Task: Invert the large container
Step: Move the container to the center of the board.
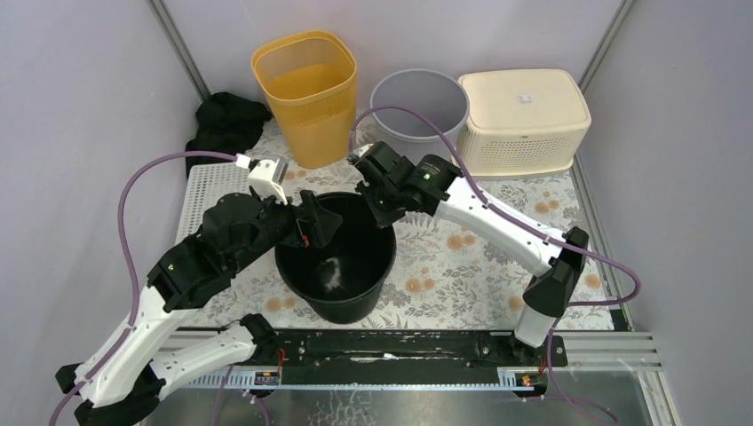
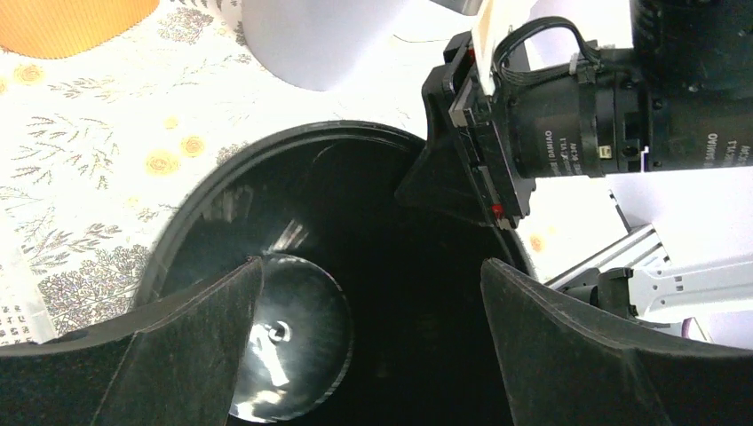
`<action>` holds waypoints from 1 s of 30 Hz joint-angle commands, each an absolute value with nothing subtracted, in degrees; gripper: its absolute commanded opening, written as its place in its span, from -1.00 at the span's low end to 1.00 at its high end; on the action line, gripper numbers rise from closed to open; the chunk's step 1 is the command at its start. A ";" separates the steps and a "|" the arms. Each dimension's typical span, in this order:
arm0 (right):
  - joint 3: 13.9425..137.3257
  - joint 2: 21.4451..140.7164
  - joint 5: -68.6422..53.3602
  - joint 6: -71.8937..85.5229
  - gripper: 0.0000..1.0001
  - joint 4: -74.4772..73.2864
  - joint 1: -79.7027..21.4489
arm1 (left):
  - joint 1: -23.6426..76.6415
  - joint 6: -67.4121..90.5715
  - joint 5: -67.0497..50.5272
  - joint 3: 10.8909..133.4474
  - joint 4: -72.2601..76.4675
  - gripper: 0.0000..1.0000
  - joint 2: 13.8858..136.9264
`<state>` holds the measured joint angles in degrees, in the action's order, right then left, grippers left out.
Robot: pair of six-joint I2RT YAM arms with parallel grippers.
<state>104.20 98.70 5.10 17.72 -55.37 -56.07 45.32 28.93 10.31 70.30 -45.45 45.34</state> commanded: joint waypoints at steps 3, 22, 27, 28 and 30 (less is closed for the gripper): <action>114.51 101.45 16.84 16.47 -0.81 -61.82 -56.31 | 45.11 28.68 11.08 70.46 -42.00 1.00 43.71; 113.41 102.97 19.42 11.88 -0.88 -57.55 -40.42 | 45.11 27.87 11.67 72.38 -43.54 1.00 44.09; 113.03 101.93 19.51 11.28 -0.77 -58.79 -39.74 | 45.10 27.78 10.79 72.82 -42.74 1.00 45.59; 113.03 101.81 19.82 11.20 -0.74 -59.04 -39.66 | 45.10 27.70 10.67 72.78 -42.55 1.00 45.85; 113.56 101.57 20.87 10.98 -0.71 -60.26 -39.64 | 45.14 27.71 10.44 72.85 -42.22 1.00 46.21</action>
